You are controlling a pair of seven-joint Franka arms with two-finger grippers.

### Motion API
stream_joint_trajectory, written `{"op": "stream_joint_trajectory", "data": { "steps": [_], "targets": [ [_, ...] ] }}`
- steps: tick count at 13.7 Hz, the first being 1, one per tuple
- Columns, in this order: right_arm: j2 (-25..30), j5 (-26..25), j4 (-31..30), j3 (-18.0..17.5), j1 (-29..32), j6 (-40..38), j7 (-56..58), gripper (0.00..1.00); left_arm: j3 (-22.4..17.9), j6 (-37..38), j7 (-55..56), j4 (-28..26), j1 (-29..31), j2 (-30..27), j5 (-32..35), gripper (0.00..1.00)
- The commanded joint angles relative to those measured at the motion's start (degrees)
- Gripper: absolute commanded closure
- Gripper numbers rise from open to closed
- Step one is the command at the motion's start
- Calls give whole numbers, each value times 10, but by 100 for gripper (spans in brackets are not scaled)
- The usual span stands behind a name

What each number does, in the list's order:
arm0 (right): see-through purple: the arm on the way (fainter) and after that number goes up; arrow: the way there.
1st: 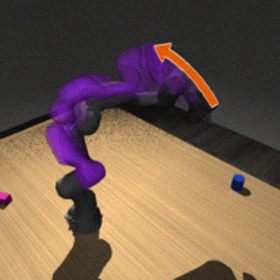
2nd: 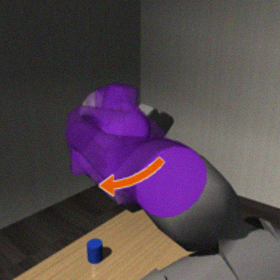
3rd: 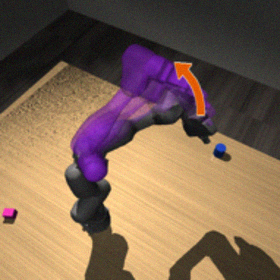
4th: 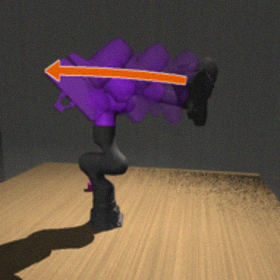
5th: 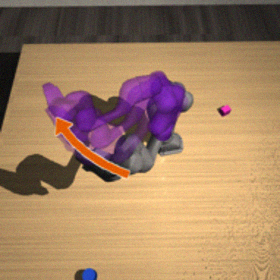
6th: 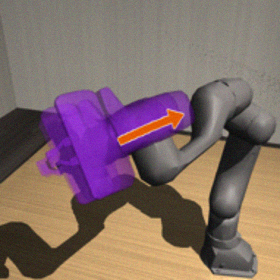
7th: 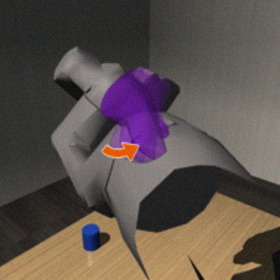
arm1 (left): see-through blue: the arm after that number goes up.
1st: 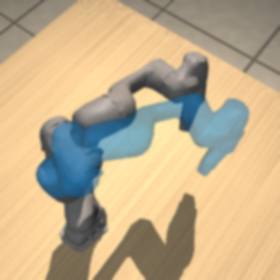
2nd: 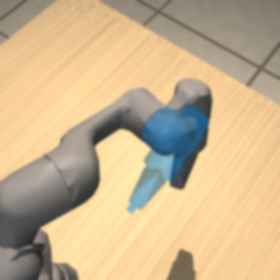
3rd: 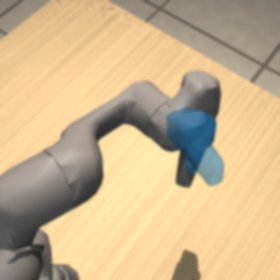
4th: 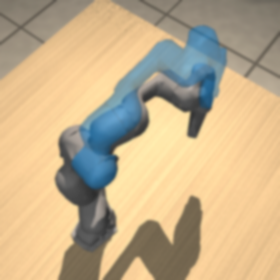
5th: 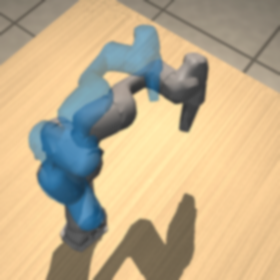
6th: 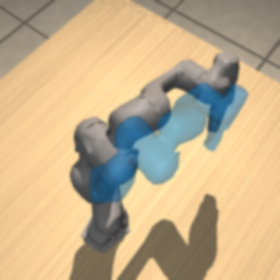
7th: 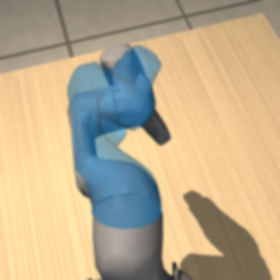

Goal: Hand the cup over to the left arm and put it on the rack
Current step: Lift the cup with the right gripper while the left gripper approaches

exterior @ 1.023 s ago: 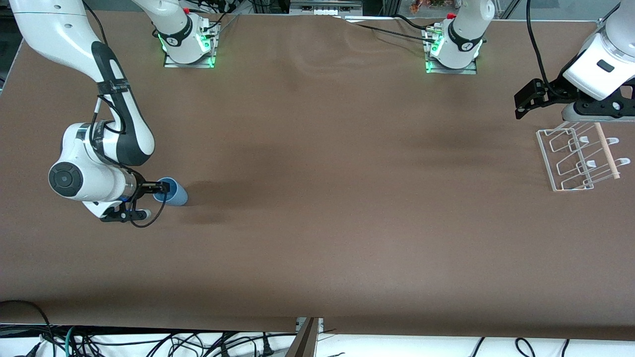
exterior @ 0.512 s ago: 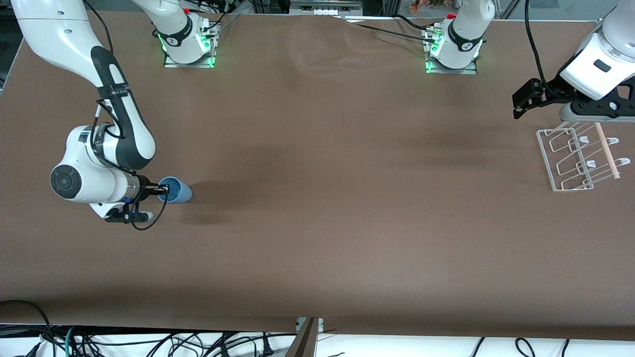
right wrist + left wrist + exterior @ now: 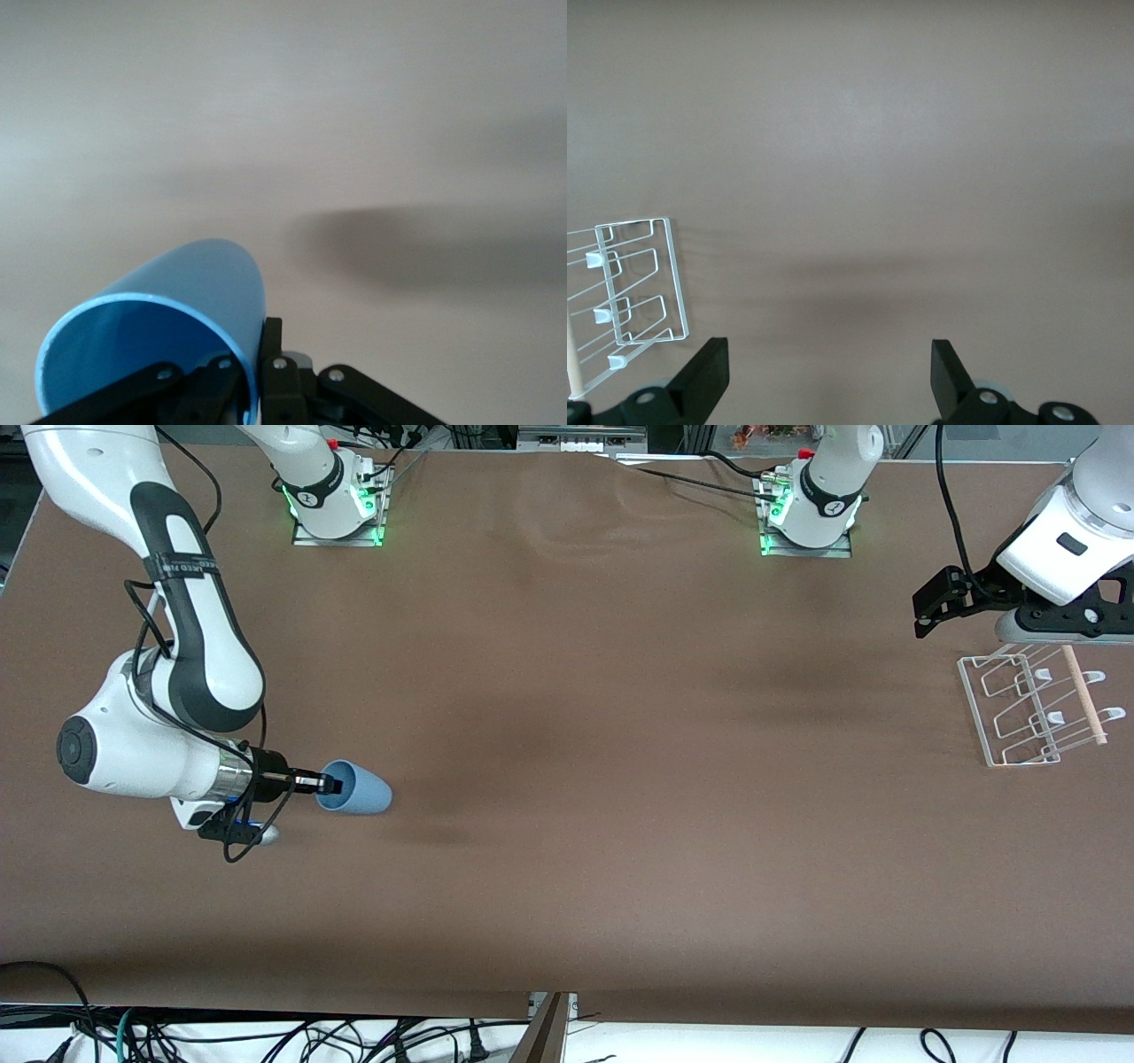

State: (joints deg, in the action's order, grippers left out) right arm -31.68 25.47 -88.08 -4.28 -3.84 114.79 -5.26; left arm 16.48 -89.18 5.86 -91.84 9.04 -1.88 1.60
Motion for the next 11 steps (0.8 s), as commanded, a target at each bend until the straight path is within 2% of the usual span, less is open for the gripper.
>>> {"op": "stream_joint_trajectory", "data": {
  "steps": [1, 4, 5, 7, 9, 11],
  "targets": [
    [0, 48, 53, -37, 3, -30, -70, 100, 0, 2, -12, 8, 4, 2, -2, 0],
    [4, 163, 55, -65, 2, -30, -130, 100, 1, 0, -13, 9, 3, 2, 9, 0],
    [9, 186, 55, -74, 2, -30, -150, 100, 2, 0, -13, 10, 2, 2, 13, 0],
    [11, 196, 56, -111, 1, -19, -189, 100, 3, -1, -11, 10, 1, 3, 5, 0],
    [5, 227, 76, -146, -11, 32, -225, 100, 3, -13, -12, 12, -15, 22, 9, 0],
    [3, 232, 80, -150, -54, 93, -248, 100, 7, -12, -11, 42, -33, 35, 10, 0]
  ]
}}
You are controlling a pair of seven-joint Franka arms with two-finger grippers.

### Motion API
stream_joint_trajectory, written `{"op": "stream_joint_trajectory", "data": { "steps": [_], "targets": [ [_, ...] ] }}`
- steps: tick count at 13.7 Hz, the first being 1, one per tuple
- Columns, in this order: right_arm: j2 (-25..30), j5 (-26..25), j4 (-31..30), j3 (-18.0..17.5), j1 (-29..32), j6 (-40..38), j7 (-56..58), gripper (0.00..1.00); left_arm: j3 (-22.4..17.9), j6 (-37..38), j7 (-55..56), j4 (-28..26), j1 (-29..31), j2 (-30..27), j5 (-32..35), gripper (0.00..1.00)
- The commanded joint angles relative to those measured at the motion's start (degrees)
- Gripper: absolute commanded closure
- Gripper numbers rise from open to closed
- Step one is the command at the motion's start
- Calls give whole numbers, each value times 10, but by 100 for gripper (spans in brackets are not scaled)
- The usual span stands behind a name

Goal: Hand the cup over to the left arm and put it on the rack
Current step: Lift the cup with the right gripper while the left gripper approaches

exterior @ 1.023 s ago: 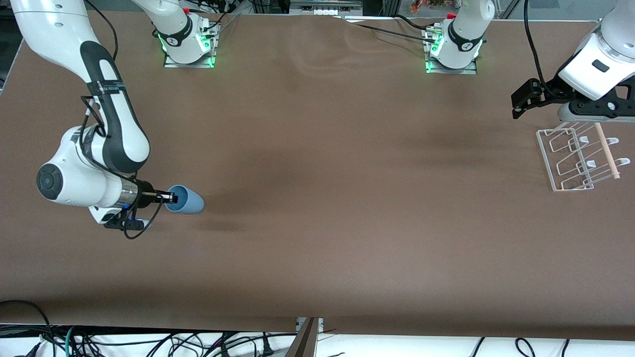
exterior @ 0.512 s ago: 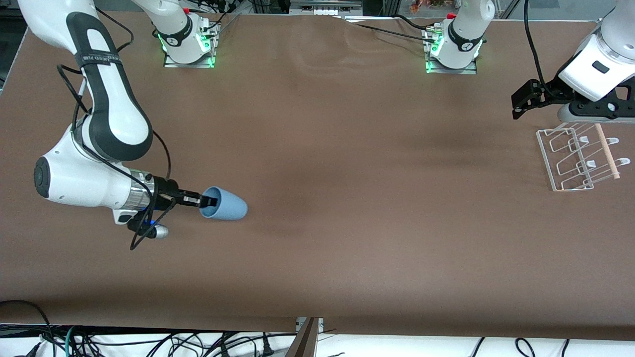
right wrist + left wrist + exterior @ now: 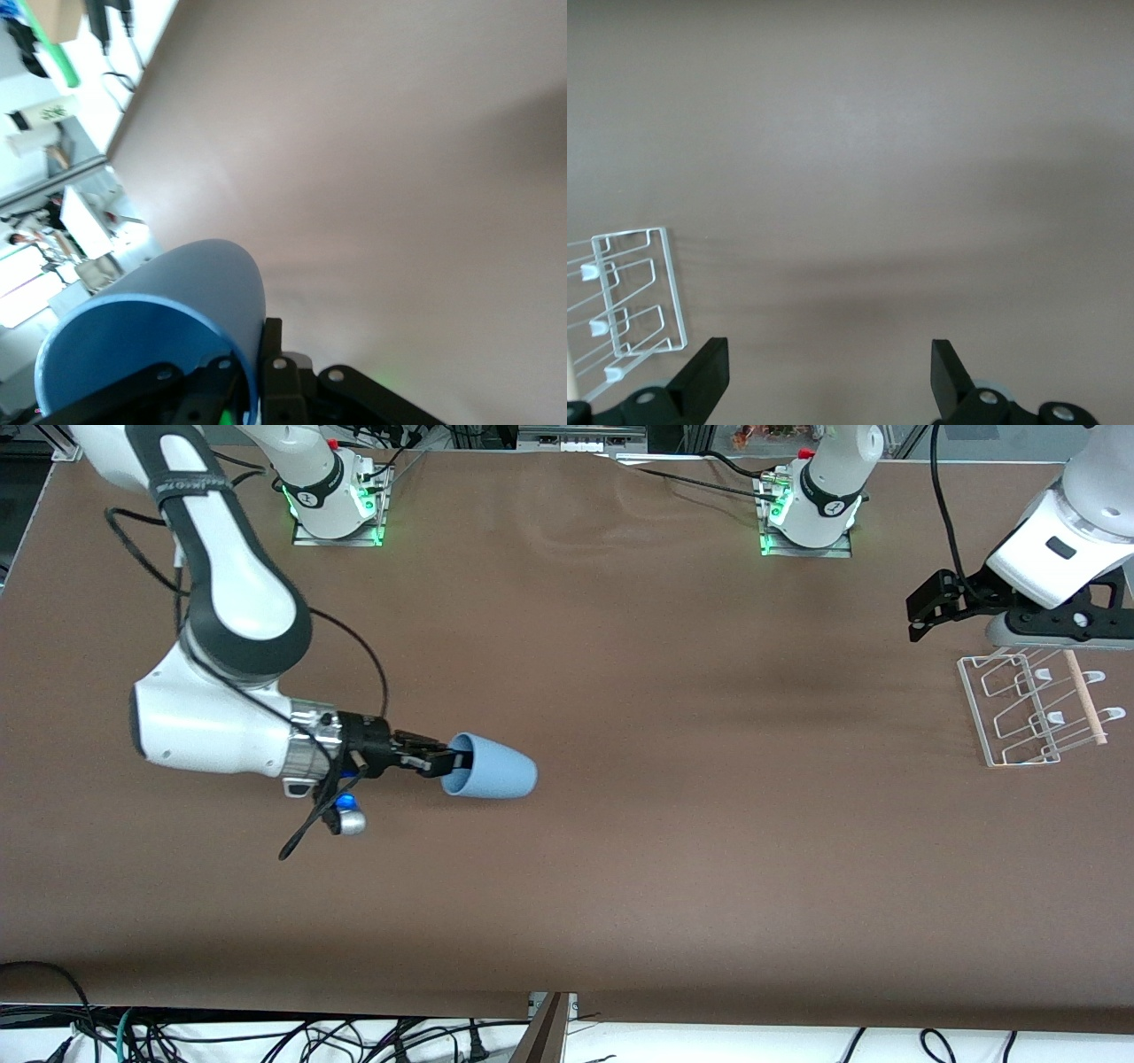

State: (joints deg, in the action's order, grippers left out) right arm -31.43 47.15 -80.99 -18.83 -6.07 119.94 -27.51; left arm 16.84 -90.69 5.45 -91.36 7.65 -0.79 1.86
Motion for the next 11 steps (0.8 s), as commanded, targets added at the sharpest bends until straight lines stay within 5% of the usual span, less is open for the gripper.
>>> {"op": "stream_joint_trajectory", "data": {
  "steps": [1, 6, 11],
  "targets": [
    [-3, 16, 10, -3, -48, 55, -26, 100, 11, 3, -8, 43, -32, 31, 15, 0],
    [2, 17, 11, -5, -96, 60, -94, 100, 14, -24, -38, 65, -51, 97, 14, 0],
    [6, 17, 11, -22, -105, 61, -123, 100, 12, -199, -164, 36, -113, 108, 8, 0]
  ]
}}
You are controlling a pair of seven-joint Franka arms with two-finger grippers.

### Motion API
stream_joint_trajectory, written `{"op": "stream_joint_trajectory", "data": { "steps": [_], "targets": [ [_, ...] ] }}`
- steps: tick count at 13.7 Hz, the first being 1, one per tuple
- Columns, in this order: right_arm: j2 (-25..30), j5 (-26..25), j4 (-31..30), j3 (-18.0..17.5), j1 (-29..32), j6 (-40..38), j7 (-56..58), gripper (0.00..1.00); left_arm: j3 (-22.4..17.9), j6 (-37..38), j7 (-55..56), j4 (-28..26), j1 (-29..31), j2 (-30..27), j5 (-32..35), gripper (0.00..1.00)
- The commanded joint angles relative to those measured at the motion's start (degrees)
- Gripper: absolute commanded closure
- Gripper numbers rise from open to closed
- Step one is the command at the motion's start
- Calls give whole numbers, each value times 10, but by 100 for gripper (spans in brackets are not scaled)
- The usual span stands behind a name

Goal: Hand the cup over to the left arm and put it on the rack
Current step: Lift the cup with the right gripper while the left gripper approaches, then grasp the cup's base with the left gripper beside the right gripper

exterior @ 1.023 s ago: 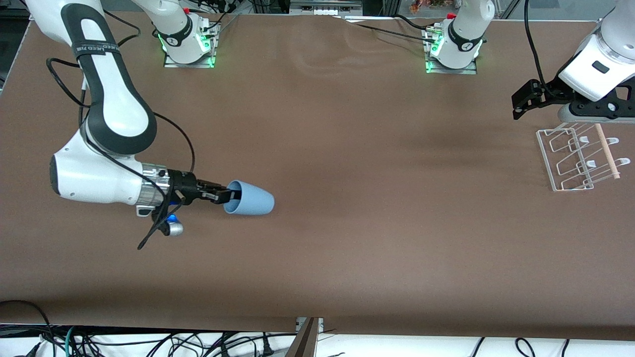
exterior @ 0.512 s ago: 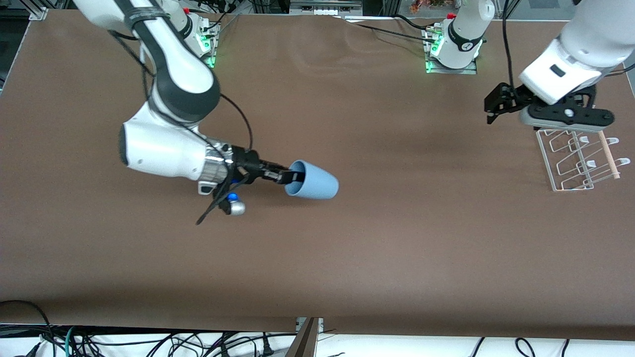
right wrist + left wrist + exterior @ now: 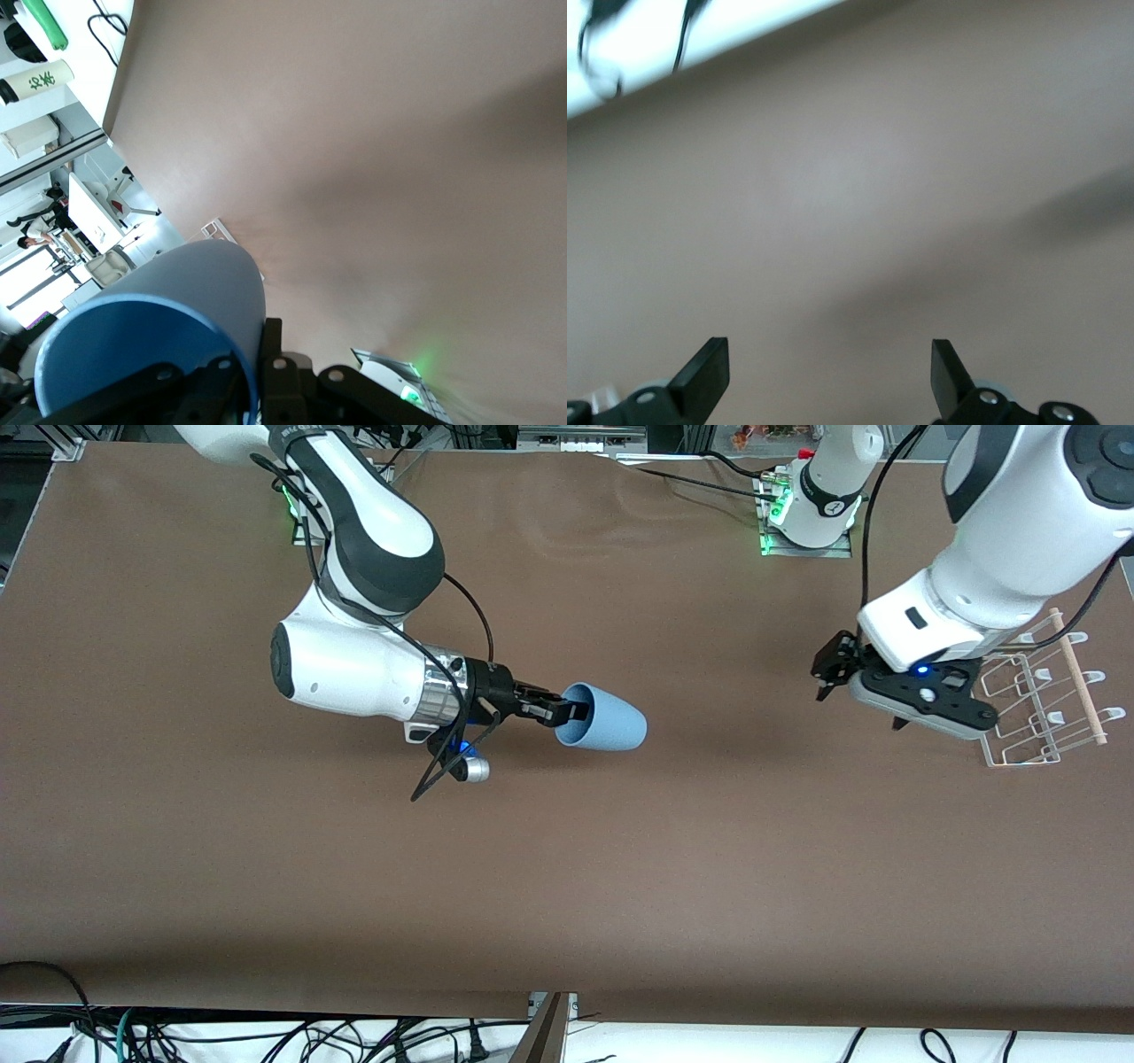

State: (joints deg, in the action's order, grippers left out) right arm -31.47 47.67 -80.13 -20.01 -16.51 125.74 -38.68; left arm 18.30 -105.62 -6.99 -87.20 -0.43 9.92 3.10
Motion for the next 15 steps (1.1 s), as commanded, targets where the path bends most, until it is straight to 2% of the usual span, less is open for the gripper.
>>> {"op": "stream_joint_trajectory", "data": {
  "steps": [1, 4, 7, 11, 15],
  "targets": [
    [6, 13, 2, -11, -1, 3, -11, 100, -3, -101, -68, -23, -49, 2, -6, 0],
    [6, 14, 2, -14, -4, 2, -12, 100, -3, -224, -92, -91, -97, 1, -6, 0],
    [4, 14, 2, -14, -12, 3, -11, 100, -4, -306, -129, -131, -122, 1, 4, 0],
    [5, 15, 2, -14, -12, -1, -12, 100, -4, -355, -171, -162, -132, 4, 4, 0],
    [5, 13, 2, -11, 4, -3, -9, 100, -2, -356, -173, -177, -131, -4, 3, 0]
  ]
}}
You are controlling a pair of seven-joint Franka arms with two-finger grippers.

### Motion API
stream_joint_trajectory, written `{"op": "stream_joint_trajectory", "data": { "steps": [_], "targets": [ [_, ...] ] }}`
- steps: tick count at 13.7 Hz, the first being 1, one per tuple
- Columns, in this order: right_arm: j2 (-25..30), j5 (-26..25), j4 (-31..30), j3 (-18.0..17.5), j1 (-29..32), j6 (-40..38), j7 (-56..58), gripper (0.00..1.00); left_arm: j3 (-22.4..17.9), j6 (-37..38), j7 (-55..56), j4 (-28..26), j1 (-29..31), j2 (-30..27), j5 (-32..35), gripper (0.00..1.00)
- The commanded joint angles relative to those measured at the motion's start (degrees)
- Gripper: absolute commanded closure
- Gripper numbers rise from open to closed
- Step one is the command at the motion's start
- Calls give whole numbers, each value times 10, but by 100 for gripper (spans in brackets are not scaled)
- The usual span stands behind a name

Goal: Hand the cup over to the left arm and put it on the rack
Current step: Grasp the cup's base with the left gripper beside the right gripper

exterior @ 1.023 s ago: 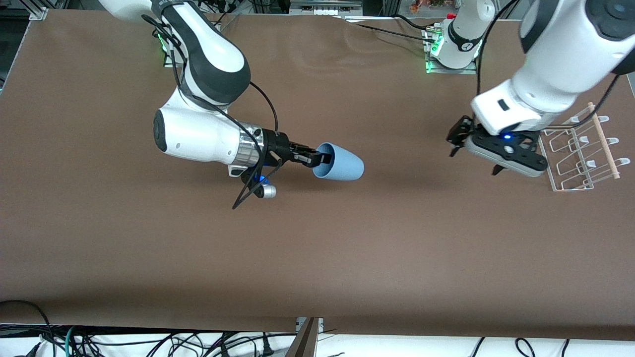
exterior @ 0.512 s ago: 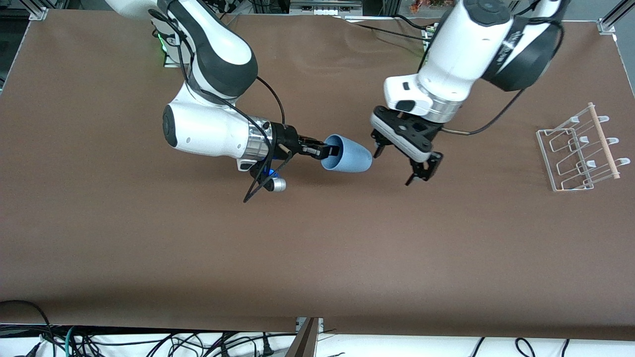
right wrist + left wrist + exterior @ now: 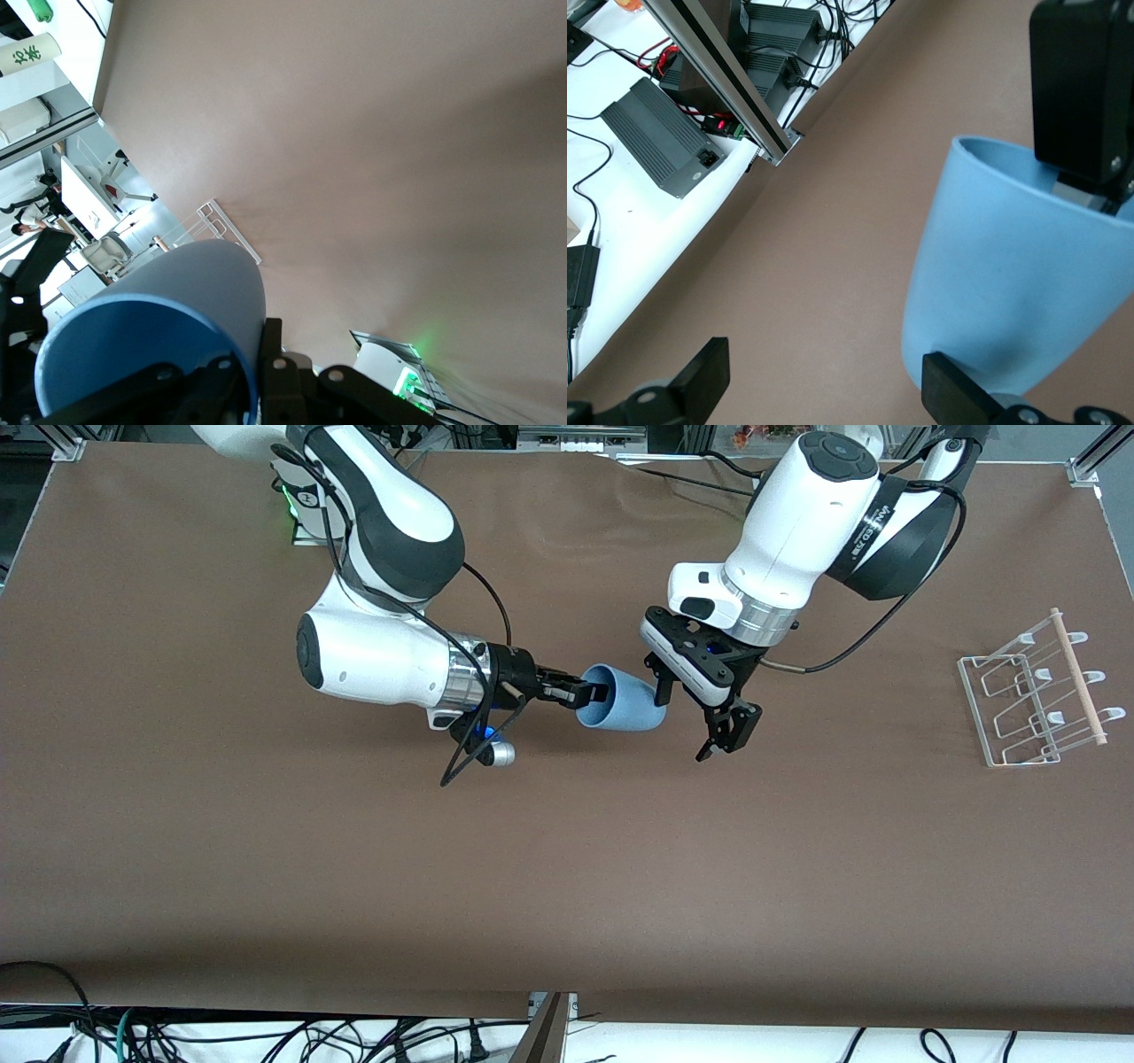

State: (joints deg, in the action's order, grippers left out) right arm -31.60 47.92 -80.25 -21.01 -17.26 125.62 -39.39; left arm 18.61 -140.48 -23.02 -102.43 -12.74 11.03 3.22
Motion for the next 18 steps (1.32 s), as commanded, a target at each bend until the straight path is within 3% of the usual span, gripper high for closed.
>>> {"op": "stream_joint_trajectory", "data": {
  "steps": [1, 7, 11, 18],
  "targets": [
    [7, 10, 3, 0, 21, -2, 1, 100, -5, 0, -25, -26, -7, -23, -1, 0],
    [8, 9, 4, -1, 38, -4, 1, 100, -5, 16, -71, -39, 3, -44, -27, 0],
    [12, 10, 4, -3, 37, -4, -1, 100, 8, -46, -63, -35, -11, -1, -40, 0],
    [12, 10, 4, -3, 34, -4, -1, 100, 22, -63, -22, -2, -20, 27, -33, 0]
  ]
}}
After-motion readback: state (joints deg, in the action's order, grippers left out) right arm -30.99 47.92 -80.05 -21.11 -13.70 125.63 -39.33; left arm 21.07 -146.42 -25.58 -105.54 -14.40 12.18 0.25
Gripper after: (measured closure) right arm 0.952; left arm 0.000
